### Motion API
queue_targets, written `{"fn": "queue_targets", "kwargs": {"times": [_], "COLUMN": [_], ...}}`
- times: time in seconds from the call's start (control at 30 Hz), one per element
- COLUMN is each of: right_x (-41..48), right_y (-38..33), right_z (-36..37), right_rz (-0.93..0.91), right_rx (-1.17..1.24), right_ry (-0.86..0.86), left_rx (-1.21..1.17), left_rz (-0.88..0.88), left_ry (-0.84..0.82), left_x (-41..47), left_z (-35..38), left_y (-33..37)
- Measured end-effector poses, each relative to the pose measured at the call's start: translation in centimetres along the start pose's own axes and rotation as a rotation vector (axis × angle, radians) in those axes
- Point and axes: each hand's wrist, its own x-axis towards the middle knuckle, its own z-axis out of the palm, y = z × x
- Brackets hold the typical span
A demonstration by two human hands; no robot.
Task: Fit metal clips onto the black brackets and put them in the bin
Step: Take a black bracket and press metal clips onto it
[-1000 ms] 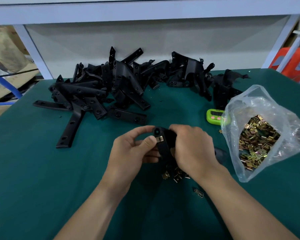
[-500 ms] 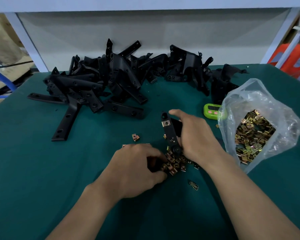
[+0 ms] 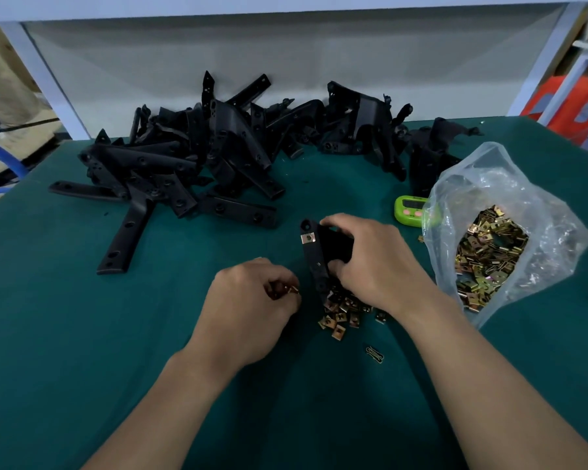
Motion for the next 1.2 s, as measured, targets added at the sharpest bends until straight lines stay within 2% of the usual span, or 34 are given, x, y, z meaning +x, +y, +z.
{"fn": "queue_targets", "kwargs": {"times": [0.1,0.2,0.27,0.37,0.47,0.6,0.67,0.77,0.97,1.2], "right_x": [0.0,0.0,0.0,0.0,-0.1,-0.1,-0.1,-0.2,0.0,-0.1], "right_y": [0.0,-0.1,-0.1,-0.1,-0.3,-0.5,-0.4,-0.4,-0.2,0.1], "right_z": [0.4,0.7,0.9,1.0,1.0,0.9,0.9,1.0,0.9,1.2], "right_rz": [-0.004,0.02,0.037,0.066,0.079,0.102,0.118,0.128,0.13,0.13], "right_rx": [-0.012,-0.07,-0.103,-0.115,-0.099,-0.064,-0.068,-0.075,-0.023,0.0], "right_ry": [0.053,0.108,0.12,0.103,0.069,0.044,0.047,0.059,0.069,0.072], "left_rx": [0.254,0.167,0.109,0.242,0.225,0.077,0.12,0.144,-0.035,-0.14], "left_rz": [0.065,0.197,0.233,0.213,0.168,0.09,0.134,0.21,0.018,-0.019], "left_ry": [0.082,0.178,0.094,-0.155,-0.24,-0.304,-0.282,-0.146,0.112,0.104], "left_x": [-0.5,-1.0,-1.6,-1.9,-1.1,-0.4,-0.8,-1.6,-0.9,-0.5], "left_z": [-0.4,-0.9,-0.4,0.8,1.1,1.1,1.3,1.7,0.9,0.3], "left_y": [0.7,2.0,2.4,2.7,2.3,1.8,1.9,1.9,0.9,0.3]}}
